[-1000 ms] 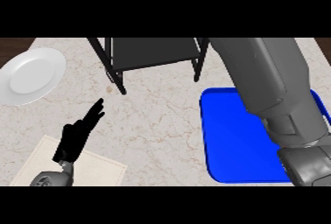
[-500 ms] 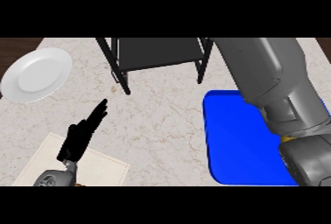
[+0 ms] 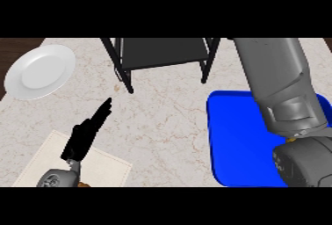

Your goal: Pick the squash from the tray and place it in the tiered shelf

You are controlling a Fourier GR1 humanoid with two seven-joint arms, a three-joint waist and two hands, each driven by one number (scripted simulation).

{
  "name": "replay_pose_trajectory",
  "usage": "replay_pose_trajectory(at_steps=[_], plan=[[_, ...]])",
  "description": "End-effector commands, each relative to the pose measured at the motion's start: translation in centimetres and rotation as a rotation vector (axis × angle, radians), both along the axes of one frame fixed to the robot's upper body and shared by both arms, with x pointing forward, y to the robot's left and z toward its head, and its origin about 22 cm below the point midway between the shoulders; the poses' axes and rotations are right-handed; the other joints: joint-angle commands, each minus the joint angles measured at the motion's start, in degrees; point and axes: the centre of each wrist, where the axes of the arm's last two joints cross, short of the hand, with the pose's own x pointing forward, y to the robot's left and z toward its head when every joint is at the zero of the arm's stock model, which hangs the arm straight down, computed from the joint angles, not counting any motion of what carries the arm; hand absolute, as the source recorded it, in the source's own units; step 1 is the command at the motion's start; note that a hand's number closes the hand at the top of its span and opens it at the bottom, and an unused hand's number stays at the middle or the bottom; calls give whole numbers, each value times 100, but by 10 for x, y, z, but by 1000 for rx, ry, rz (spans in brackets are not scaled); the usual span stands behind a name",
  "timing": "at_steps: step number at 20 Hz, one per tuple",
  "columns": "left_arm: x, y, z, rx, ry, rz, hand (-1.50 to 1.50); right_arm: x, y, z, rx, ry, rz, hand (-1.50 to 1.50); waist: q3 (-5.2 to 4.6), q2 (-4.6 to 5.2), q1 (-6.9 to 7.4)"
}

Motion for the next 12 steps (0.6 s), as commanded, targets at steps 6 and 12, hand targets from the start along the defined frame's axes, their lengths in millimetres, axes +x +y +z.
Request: replay_pose_trajectory(at_steps=[6,12], plan=[[0,-1,2,5,6,6,0,4,13,-47,325,-162,-93,-150,-37,209,82],[-2,17,6,10,28,55,0,11,-27,-31,391,-339,-341,-150,-35,130,-165]])
